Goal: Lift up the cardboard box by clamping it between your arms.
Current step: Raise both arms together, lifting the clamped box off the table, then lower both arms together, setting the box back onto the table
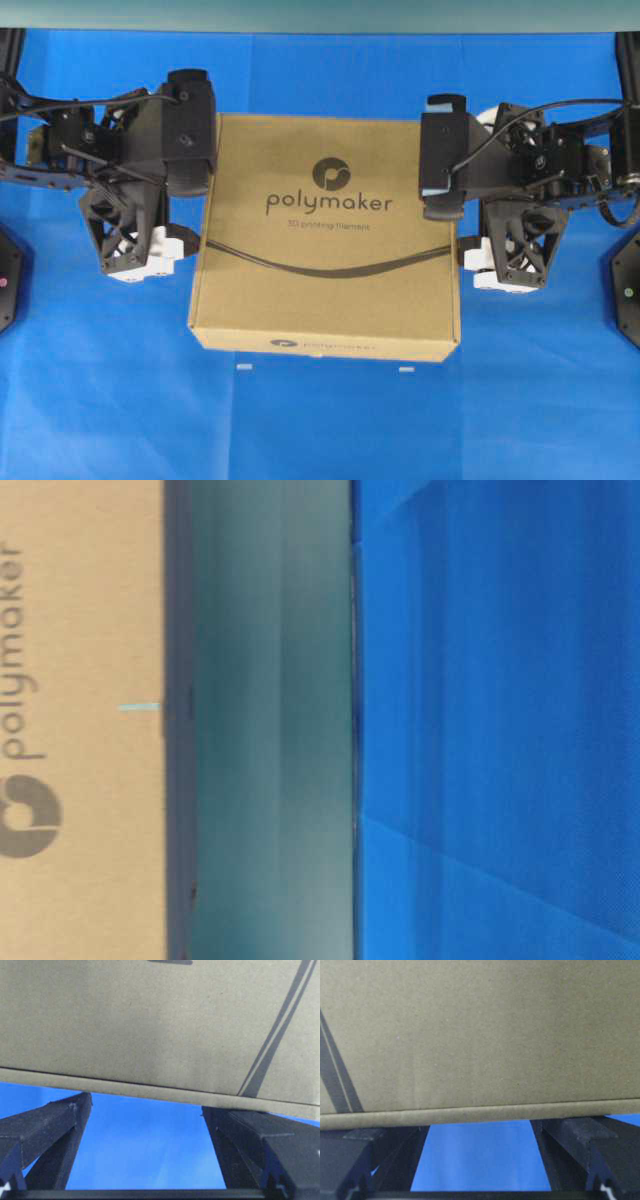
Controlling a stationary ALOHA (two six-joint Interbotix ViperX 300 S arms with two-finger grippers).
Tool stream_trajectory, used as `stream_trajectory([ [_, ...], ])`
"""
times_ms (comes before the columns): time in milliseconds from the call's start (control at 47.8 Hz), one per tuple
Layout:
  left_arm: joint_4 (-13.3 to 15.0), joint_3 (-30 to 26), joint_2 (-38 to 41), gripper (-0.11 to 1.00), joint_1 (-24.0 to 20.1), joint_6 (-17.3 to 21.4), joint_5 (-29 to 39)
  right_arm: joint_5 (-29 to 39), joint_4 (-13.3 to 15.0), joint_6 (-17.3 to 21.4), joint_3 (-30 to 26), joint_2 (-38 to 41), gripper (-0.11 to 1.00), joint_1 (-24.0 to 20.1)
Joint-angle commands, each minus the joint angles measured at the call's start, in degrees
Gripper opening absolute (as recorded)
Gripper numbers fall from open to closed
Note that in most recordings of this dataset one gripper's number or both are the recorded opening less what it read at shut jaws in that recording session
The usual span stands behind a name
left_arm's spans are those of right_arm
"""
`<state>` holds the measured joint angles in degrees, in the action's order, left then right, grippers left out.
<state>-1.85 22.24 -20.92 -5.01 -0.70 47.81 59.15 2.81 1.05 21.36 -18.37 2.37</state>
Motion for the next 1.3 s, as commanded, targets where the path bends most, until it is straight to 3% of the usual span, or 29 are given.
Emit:
stream_trajectory([
  [0,-0.1,-4.7,-0.1,0.86,0.0,0.4,0.0,-0.8,0.4,-0.1,-5.0,0.0,0.99,-0.9],
  [125,0.0,-6.6,0.3,0.86,0.7,3.5,0.7,0.7,0.5,-0.9,-6.5,0.2,0.99,-1.1],
  [355,0.0,-10.0,1.6,0.86,0.9,4.5,2.8,2.3,0.5,-0.8,-6.9,0.1,0.99,-1.2],
  [753,-0.1,-7.8,1.8,0.86,0.4,4.7,2.5,1.7,0.5,-1.0,-5.2,-0.3,0.99,-1.1],
  [941,-0.1,-3.2,1.5,0.86,0.4,4.7,-1.2,-1.3,0.6,-1.2,-0.6,-1.2,0.99,-0.5],
  [1275,0.0,1.9,2.9,0.86,0.4,6.4,-8.3,-13.3,0.5,-1.6,9.8,-1.9,0.99,0.5],
])
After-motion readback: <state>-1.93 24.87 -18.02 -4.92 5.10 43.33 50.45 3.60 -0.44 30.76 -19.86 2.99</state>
